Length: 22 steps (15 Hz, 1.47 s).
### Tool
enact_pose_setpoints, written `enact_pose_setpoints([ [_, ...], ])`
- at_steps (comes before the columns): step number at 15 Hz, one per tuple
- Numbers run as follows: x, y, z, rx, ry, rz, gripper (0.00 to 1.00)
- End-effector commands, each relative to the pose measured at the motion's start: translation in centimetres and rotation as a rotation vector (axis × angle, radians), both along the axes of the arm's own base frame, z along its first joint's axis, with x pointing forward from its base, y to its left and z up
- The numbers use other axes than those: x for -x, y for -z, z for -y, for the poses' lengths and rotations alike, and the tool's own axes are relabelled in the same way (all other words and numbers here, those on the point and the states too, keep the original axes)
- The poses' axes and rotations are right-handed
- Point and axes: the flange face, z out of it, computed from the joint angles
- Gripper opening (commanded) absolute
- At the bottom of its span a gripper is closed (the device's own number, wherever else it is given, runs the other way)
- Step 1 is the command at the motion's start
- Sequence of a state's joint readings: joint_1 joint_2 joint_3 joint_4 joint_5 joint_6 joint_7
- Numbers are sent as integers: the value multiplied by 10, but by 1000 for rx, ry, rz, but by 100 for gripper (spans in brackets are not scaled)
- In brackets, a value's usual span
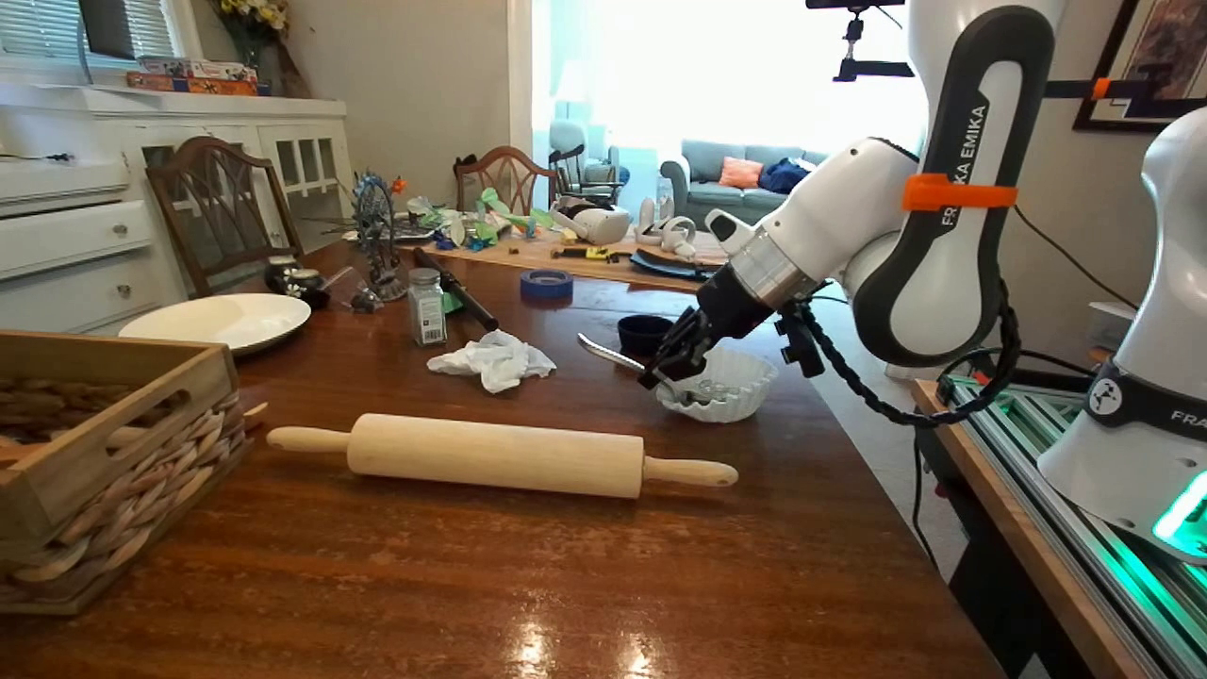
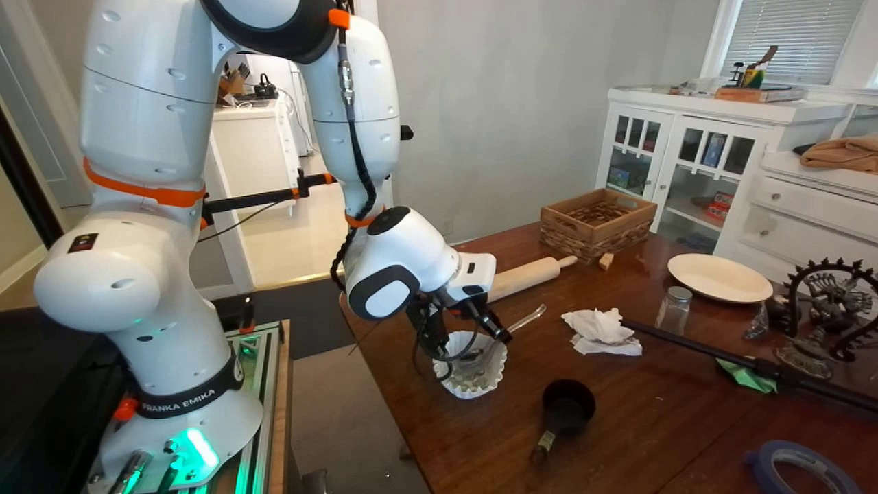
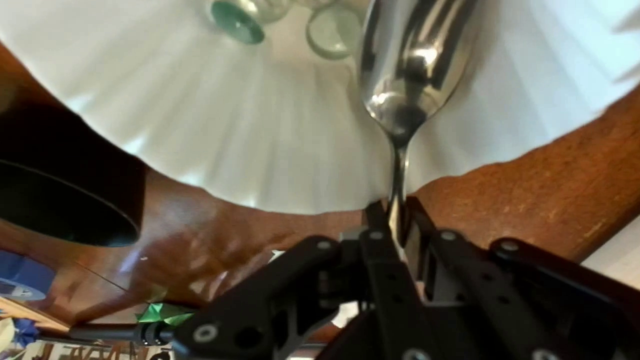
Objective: Use the silver spoon to stir the contents of the white cupcake holder
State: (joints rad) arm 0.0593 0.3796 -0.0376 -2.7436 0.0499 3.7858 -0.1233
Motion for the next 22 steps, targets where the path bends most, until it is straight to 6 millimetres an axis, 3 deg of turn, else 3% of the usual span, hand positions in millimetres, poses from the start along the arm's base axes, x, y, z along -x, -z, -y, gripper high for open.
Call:
enact_pose_setpoints([
  [1,-4,-10,25,12,69,-17,3],
  [2,2,-14,30,22,84,-19,3],
  [9,-1,-15,63,118,148,-20,3],
  [14,-14,-59,34,36,79,59,3],
  [16,-17,-80,34,2,85,61,3],
  [18,-15,-97,46,-40,132,13,3],
  [20,-12,-119,37,-87,143,-34,3],
  [22,-13,-113,12,-157,187,-62,3],
])
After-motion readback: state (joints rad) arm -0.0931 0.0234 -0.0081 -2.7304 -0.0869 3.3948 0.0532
